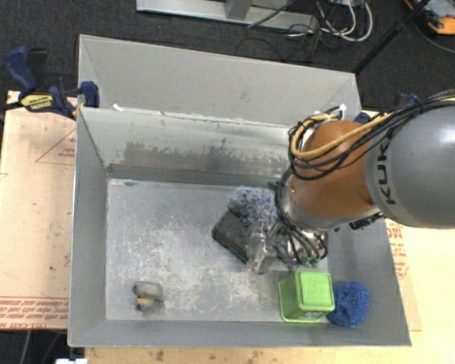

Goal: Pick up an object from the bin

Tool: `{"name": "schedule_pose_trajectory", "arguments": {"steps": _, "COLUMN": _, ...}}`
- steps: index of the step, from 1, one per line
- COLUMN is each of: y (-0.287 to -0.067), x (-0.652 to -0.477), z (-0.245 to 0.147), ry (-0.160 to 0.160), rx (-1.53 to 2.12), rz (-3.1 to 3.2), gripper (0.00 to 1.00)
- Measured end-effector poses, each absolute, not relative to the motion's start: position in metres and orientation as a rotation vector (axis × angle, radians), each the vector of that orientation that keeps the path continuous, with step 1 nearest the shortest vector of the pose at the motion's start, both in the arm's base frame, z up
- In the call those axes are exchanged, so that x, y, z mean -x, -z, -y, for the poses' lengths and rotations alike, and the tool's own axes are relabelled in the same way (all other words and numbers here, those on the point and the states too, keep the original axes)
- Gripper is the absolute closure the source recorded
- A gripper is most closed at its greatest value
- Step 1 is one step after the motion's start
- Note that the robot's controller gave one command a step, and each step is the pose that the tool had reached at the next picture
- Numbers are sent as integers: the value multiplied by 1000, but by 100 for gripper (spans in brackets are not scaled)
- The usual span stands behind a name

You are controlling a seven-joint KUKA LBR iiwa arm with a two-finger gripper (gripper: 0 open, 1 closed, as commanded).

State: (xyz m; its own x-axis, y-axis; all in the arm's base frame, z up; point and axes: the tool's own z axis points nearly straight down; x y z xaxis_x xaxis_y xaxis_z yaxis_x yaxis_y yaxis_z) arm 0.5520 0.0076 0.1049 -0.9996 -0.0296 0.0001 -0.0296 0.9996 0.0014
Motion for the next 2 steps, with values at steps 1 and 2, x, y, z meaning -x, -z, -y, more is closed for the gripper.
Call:
{"name": "schedule_pose_trajectory", "arguments": {"steps": 1, "y": -142, "x": -548, "z": -22, "ry": 2, "rx": -22, "rz": 3144, "gripper": 0}}
{"name": "schedule_pose_trajectory", "arguments": {"steps": 2, "y": -142, "x": -548, "z": -22, "ry": 2, "rx": -20, "rz": 3144, "gripper": 0}}
